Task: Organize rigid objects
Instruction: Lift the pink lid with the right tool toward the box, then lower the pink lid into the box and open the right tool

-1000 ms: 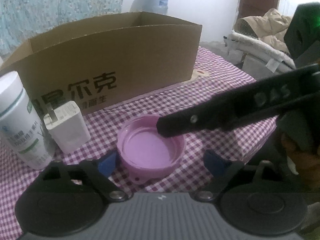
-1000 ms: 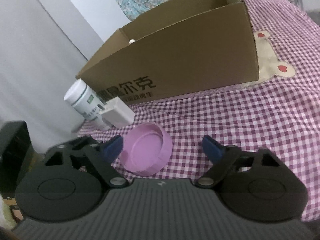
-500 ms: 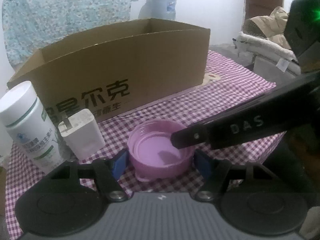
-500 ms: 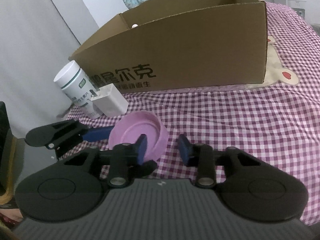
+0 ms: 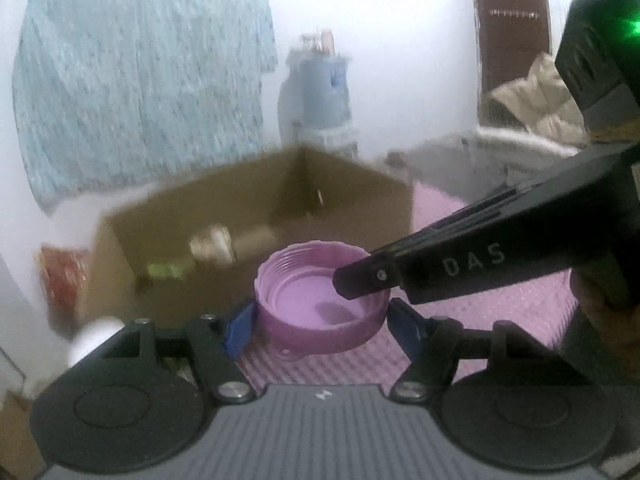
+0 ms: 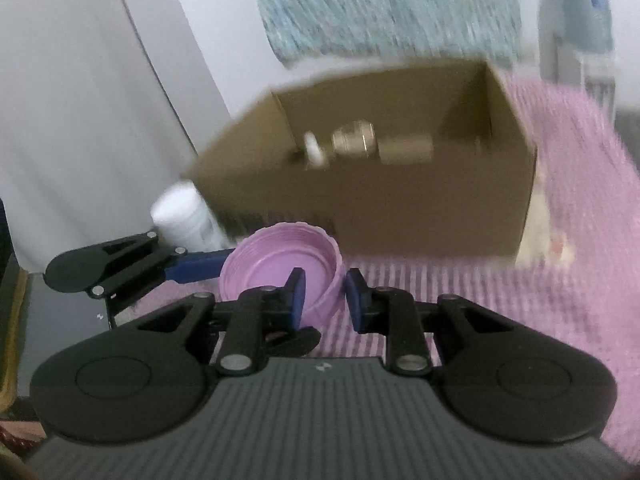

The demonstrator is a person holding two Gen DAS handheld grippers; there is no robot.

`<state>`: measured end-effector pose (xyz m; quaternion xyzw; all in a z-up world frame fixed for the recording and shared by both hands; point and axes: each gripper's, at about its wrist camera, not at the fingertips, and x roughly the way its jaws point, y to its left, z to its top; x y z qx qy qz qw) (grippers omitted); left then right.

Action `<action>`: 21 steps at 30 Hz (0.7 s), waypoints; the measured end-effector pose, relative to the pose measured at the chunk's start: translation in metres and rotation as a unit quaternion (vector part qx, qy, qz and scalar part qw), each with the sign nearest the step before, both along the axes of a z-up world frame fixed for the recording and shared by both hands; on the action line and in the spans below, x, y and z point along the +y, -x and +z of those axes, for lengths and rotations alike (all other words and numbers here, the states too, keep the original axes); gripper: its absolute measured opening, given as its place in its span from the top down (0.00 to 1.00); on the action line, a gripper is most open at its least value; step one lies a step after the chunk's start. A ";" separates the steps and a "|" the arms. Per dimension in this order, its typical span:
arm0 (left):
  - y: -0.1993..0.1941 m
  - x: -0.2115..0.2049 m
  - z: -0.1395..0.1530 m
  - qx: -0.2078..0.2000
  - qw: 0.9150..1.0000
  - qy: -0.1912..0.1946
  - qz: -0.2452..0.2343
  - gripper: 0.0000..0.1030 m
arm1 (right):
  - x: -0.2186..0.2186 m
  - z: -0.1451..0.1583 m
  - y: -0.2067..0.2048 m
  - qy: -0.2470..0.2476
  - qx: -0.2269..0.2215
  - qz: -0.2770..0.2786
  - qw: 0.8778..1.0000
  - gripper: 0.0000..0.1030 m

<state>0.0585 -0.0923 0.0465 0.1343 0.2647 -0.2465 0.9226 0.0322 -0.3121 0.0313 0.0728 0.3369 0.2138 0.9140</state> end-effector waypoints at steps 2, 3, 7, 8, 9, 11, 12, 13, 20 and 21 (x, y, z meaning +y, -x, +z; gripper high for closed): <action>-0.015 -0.002 0.018 -0.011 1.000 0.004 -0.001 0.30 | 0.000 0.019 -0.012 0.005 -0.023 0.003 1.000 0.79; -0.025 -0.003 0.026 -0.016 1.000 0.005 -0.002 0.30 | -0.001 0.029 -0.020 0.006 -0.032 0.006 0.999 0.79; -0.077 -0.011 0.043 0.012 1.000 0.010 -0.006 0.30 | -0.005 0.054 -0.062 0.010 -0.035 0.011 0.999 0.79; -0.091 -0.013 0.044 0.026 1.000 0.011 -0.007 0.30 | -0.006 0.056 -0.076 0.008 -0.025 0.011 1.000 0.79; -0.106 -0.015 0.044 0.041 0.999 0.010 -0.006 0.30 | -0.008 0.057 -0.092 0.004 -0.011 0.011 1.000 0.79; -0.134 -0.019 0.040 0.069 0.998 0.003 -0.004 0.30 | -0.015 0.057 -0.120 -0.004 0.021 0.011 1.000 0.79; -0.145 -0.021 0.036 0.083 0.997 -0.002 -0.002 0.30 | -0.018 0.055 -0.134 -0.003 0.037 0.012 0.999 0.79; -0.157 -0.022 0.031 0.098 0.995 -0.007 0.000 0.30 | -0.019 0.052 -0.149 -0.001 0.054 0.012 0.998 0.79; -0.203 -0.029 0.004 0.177 0.983 -0.039 0.016 0.30 | -0.006 0.020 -0.221 0.045 0.146 0.026 0.988 0.79; -0.208 -0.028 0.002 0.187 0.981 -0.039 0.019 0.30 | -0.004 0.016 -0.229 0.051 0.156 0.029 0.986 0.79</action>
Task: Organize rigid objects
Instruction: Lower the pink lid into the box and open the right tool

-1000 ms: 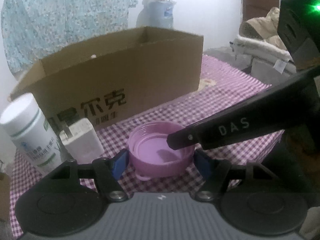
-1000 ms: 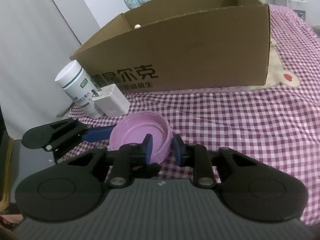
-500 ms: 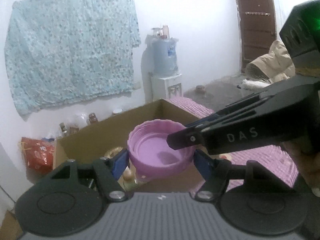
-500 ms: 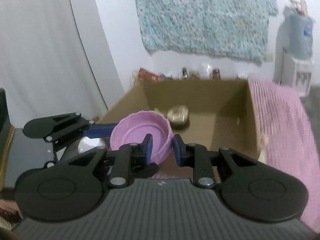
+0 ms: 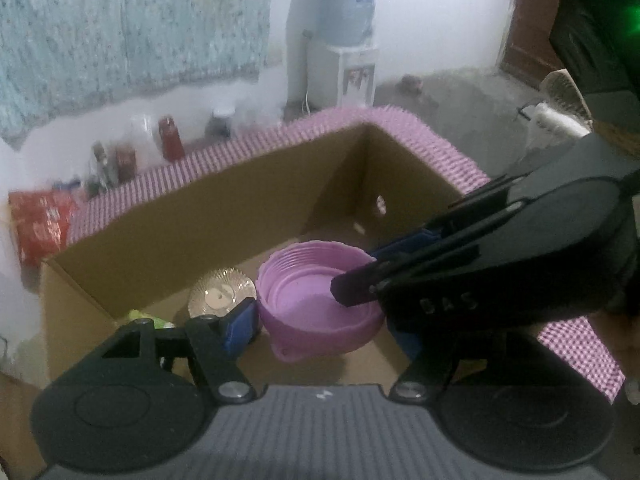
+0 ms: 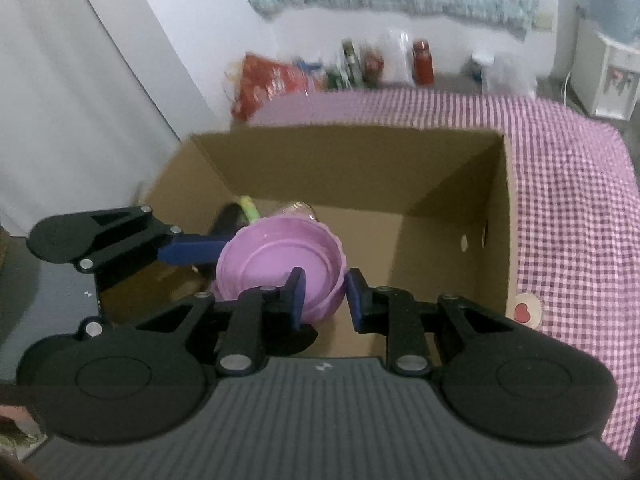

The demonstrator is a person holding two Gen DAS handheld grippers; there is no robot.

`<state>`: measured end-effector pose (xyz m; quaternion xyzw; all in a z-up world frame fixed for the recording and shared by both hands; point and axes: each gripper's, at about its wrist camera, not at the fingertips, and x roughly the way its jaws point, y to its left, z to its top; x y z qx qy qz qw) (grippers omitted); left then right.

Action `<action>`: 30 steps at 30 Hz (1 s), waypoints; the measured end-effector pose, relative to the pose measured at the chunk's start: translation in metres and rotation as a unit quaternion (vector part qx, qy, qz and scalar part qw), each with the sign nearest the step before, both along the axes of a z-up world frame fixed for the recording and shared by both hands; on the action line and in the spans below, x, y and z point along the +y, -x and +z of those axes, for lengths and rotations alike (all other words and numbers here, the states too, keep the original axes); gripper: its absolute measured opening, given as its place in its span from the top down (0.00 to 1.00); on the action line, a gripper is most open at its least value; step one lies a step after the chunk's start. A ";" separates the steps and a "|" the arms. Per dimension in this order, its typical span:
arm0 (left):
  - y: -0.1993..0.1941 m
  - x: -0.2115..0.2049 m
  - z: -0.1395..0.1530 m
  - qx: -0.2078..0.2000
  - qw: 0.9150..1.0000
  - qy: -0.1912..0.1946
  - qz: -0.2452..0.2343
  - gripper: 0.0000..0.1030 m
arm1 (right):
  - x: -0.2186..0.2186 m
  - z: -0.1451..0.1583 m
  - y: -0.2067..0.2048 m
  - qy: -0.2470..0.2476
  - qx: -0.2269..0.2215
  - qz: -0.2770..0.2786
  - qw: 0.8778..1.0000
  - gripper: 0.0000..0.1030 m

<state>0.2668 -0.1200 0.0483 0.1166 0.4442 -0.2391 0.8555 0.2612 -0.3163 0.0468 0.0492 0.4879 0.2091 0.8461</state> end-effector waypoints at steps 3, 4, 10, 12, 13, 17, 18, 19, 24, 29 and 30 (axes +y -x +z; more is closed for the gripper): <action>-0.008 0.001 -0.005 0.017 1.000 -0.004 0.003 0.30 | 0.006 -0.012 -0.017 0.012 0.032 0.008 0.999 0.79; -0.007 0.000 -0.006 0.021 1.000 -0.006 0.003 0.30 | 0.008 -0.016 -0.021 0.018 0.040 0.011 0.999 0.79; -0.010 -0.007 -0.016 0.038 0.999 -0.019 -0.004 0.30 | 0.014 -0.036 -0.030 0.038 0.069 0.027 0.997 0.79; -0.010 -0.011 -0.017 0.038 0.999 -0.021 -0.001 0.29 | 0.015 -0.041 -0.030 0.042 0.074 0.027 0.996 0.78; -0.009 -0.009 -0.016 0.037 0.999 -0.019 0.001 0.29 | 0.016 -0.041 -0.030 0.042 0.074 0.027 0.996 0.78; -0.003 -0.005 -0.005 0.027 1.000 -0.005 0.004 0.26 | 0.016 -0.032 -0.023 0.026 0.056 0.029 0.998 0.78; -0.001 -0.005 -0.001 0.022 1.000 -0.003 0.003 0.26 | 0.014 -0.026 -0.020 0.024 0.048 0.028 0.998 0.78; 0.002 -0.004 0.003 0.015 1.000 0.000 0.001 0.25 | 0.013 -0.020 -0.015 0.020 0.039 0.028 0.999 0.77; 0.028 0.004 0.033 -0.021 0.999 0.022 -0.013 0.19 | -0.009 0.020 0.015 -0.020 -0.008 0.021 1.000 0.67; 0.067 0.022 0.064 -0.056 0.997 0.049 -0.013 0.10 | -0.039 0.064 0.065 -0.075 -0.067 0.010 0.995 0.47; 0.077 0.027 0.070 -0.061 0.996 0.056 -0.010 0.10 | -0.046 0.072 0.076 -0.086 -0.078 0.008 0.993 0.42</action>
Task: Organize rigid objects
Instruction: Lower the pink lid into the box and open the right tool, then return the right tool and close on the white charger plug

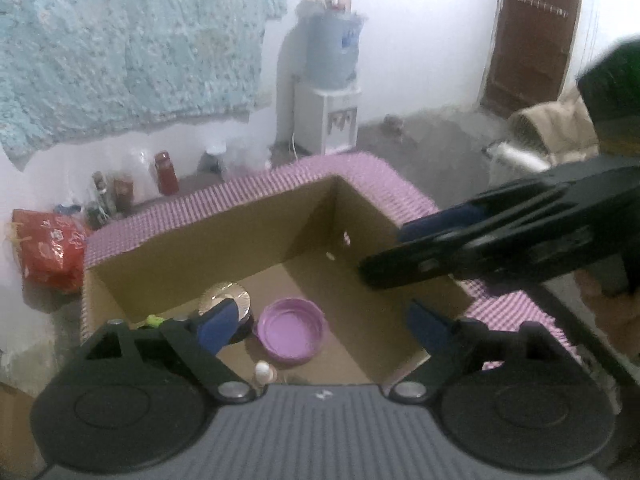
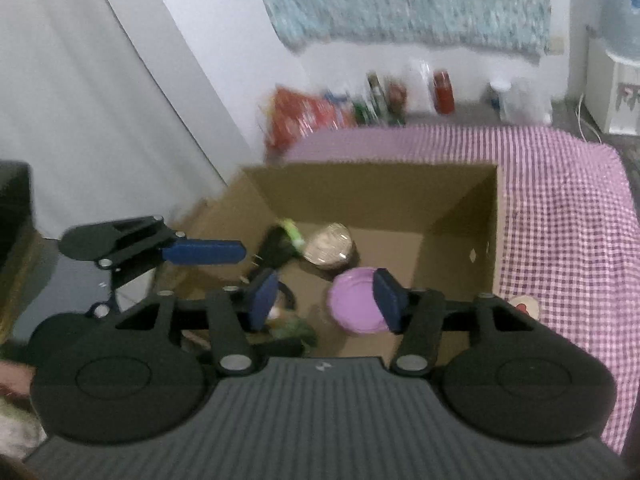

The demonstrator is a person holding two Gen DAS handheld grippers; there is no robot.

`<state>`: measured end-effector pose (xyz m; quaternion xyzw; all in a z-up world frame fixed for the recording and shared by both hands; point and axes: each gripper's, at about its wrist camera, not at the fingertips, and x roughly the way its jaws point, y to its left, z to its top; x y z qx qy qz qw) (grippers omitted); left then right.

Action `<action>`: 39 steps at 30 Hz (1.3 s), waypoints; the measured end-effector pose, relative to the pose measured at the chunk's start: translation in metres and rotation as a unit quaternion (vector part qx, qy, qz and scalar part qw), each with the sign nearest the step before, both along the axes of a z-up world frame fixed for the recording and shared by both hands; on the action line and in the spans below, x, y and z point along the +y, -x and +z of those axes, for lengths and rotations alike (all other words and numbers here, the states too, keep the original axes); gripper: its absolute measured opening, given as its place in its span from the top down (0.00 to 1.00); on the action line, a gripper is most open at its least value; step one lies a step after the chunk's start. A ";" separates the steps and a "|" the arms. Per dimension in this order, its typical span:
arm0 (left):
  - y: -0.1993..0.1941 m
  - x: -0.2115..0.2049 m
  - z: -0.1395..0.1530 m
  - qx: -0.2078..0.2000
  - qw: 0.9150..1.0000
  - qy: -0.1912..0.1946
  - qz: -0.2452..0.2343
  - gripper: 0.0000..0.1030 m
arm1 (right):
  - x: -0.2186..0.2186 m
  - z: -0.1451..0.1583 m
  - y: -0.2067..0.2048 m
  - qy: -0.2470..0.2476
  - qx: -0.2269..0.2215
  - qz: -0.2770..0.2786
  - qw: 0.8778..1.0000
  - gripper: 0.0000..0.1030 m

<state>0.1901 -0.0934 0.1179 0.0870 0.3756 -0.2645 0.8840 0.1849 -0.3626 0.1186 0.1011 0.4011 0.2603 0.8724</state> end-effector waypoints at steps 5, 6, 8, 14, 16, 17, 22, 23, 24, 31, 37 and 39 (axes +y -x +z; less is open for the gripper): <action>0.044 0.026 0.017 -0.010 0.999 0.036 0.022 0.02 | -0.035 0.017 0.055 -0.088 -0.015 -0.001 0.996 0.21; 0.054 0.030 0.019 -0.013 0.999 0.042 0.028 0.02 | -0.040 0.015 0.064 -0.104 -0.010 -0.003 0.994 0.21; 0.077 0.039 0.020 -0.025 0.997 0.051 0.046 0.00 | -0.045 0.007 0.085 -0.114 -0.011 -0.009 0.993 0.21; 0.126 0.065 0.001 -0.044 0.993 0.066 0.088 0.00 | -0.034 -0.037 0.143 -0.118 -0.024 -0.035 0.992 0.20; 0.133 0.073 -0.015 -0.035 0.991 0.070 0.104 0.00 | -0.024 -0.056 0.153 -0.120 -0.018 -0.037 0.992 0.20; 0.135 0.076 -0.025 -0.029 0.991 0.069 0.113 0.00 | -0.017 -0.066 0.153 -0.118 -0.012 -0.033 0.992 0.20; 0.142 0.081 -0.074 -0.008 0.989 0.059 0.133 0.00 | 0.021 -0.099 0.148 -0.085 0.021 -0.007 0.996 0.20; 0.143 0.078 -0.084 -0.004 0.990 0.056 0.131 0.00 | 0.029 -0.102 0.146 -0.077 0.022 -0.002 0.997 0.20; 0.142 0.076 -0.092 -0.002 0.990 0.052 0.128 0.00 | 0.037 -0.105 0.144 -0.070 0.022 0.003 0.997 0.20; 0.133 0.064 -0.127 -0.015 0.992 0.026 0.122 0.06 | 0.068 -0.117 0.113 -0.073 0.031 0.017 0.997 0.25; 0.122 0.055 -0.147 -0.029 0.992 0.003 0.120 0.07 | 0.076 -0.137 0.084 -0.108 0.064 0.001 0.992 0.41; 0.118 0.051 -0.151 -0.023 0.992 0.005 0.120 0.08 | 0.079 -0.144 0.077 -0.115 0.073 -0.001 0.991 0.44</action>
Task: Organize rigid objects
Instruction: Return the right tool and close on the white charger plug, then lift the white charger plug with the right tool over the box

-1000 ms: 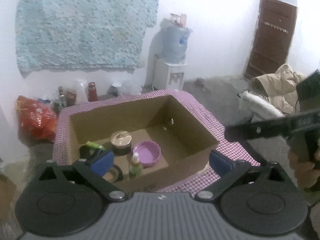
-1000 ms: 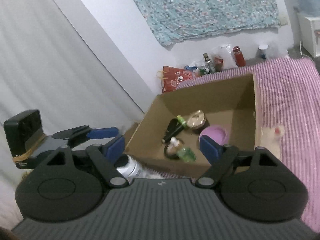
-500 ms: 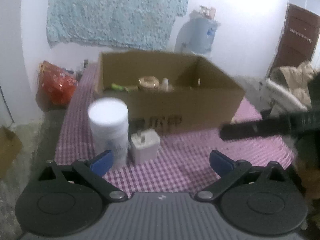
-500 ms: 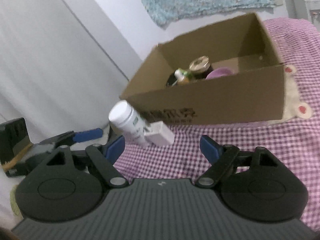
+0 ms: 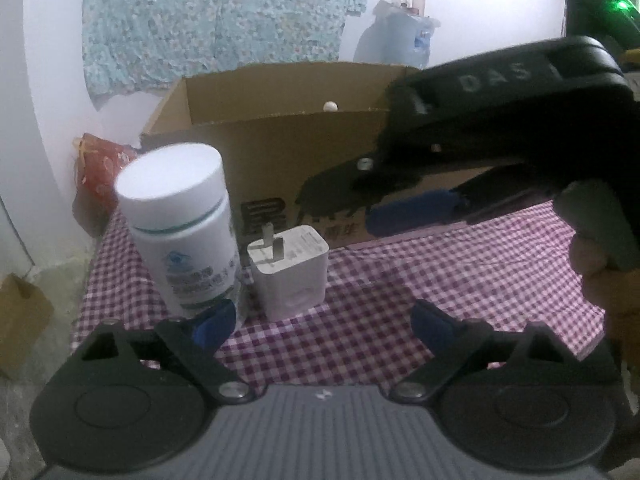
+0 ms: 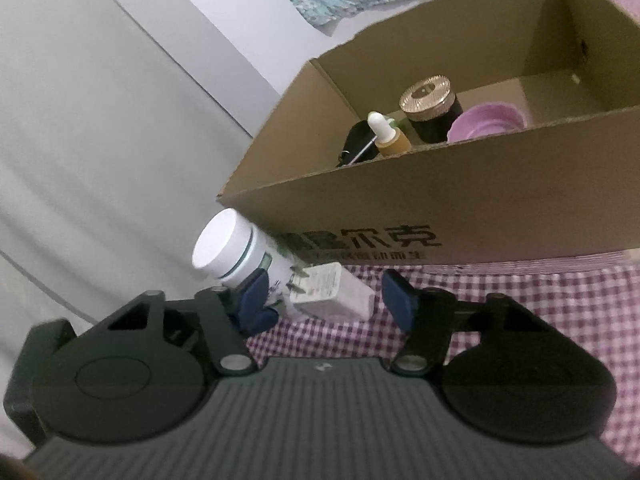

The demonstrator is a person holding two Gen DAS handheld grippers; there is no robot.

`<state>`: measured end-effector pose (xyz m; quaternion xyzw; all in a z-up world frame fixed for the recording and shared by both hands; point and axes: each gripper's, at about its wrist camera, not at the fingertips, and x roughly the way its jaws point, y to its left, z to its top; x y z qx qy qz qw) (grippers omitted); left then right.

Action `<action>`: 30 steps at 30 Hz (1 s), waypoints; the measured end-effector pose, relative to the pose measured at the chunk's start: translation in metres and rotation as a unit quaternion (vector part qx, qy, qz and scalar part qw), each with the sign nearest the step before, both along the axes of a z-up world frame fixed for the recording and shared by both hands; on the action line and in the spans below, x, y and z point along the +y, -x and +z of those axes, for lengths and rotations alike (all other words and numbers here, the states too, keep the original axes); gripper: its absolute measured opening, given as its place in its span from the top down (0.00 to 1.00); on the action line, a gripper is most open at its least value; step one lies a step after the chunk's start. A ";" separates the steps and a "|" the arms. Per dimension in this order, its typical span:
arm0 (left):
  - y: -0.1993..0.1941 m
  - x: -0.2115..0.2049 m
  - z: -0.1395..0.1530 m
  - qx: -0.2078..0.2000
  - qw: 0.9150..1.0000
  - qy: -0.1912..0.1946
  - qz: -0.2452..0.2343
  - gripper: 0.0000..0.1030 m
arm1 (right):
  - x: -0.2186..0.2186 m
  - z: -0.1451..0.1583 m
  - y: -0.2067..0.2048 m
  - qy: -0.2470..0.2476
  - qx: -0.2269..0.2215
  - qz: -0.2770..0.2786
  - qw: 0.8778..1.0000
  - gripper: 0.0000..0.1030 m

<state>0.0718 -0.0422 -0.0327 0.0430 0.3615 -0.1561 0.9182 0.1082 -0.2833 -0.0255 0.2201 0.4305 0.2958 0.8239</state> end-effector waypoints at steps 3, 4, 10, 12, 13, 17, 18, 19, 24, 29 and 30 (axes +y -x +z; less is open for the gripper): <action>-0.004 -0.003 -0.003 0.002 1.000 0.003 0.003 0.12 | 0.001 -0.008 -0.006 -0.008 0.013 -0.004 1.000 0.51; -0.005 -0.004 -0.004 0.003 1.000 0.003 0.005 0.13 | 0.002 -0.012 -0.009 -0.011 0.018 -0.006 1.000 0.53; -0.019 -0.004 -0.010 0.020 0.999 0.022 0.033 0.34 | 0.007 -0.026 -0.018 -0.029 0.041 -0.002 0.999 0.67; -0.022 -0.001 -0.010 0.024 0.998 0.031 0.045 0.40 | 0.007 -0.028 -0.019 -0.035 0.046 0.000 0.998 0.71; -0.023 0.000 -0.010 0.027 0.998 0.035 0.049 0.42 | 0.007 -0.027 -0.018 -0.034 0.045 -0.001 0.998 0.71; -0.023 -0.002 -0.008 0.034 0.997 0.049 0.047 0.43 | 0.000 -0.031 -0.015 -0.041 0.056 -0.010 0.998 0.71; -0.023 -0.004 -0.007 0.035 0.997 0.052 0.045 0.43 | -0.003 -0.032 -0.013 -0.042 0.058 -0.014 0.997 0.71; -0.025 -0.006 -0.008 0.037 0.997 0.054 0.042 0.43 | -0.007 -0.032 -0.010 -0.042 0.061 -0.018 0.997 0.71; -0.021 -0.022 -0.008 0.042 0.997 0.065 0.020 0.47 | -0.031 -0.035 0.004 -0.048 0.069 -0.049 0.995 0.71; -0.014 -0.041 -0.008 0.049 0.996 0.073 -0.009 0.50 | -0.061 -0.033 0.029 -0.047 0.072 -0.074 0.994 0.71; -0.012 -0.045 -0.007 0.051 0.996 0.073 -0.017 0.50 | -0.066 -0.033 0.033 -0.047 0.074 -0.078 0.993 0.71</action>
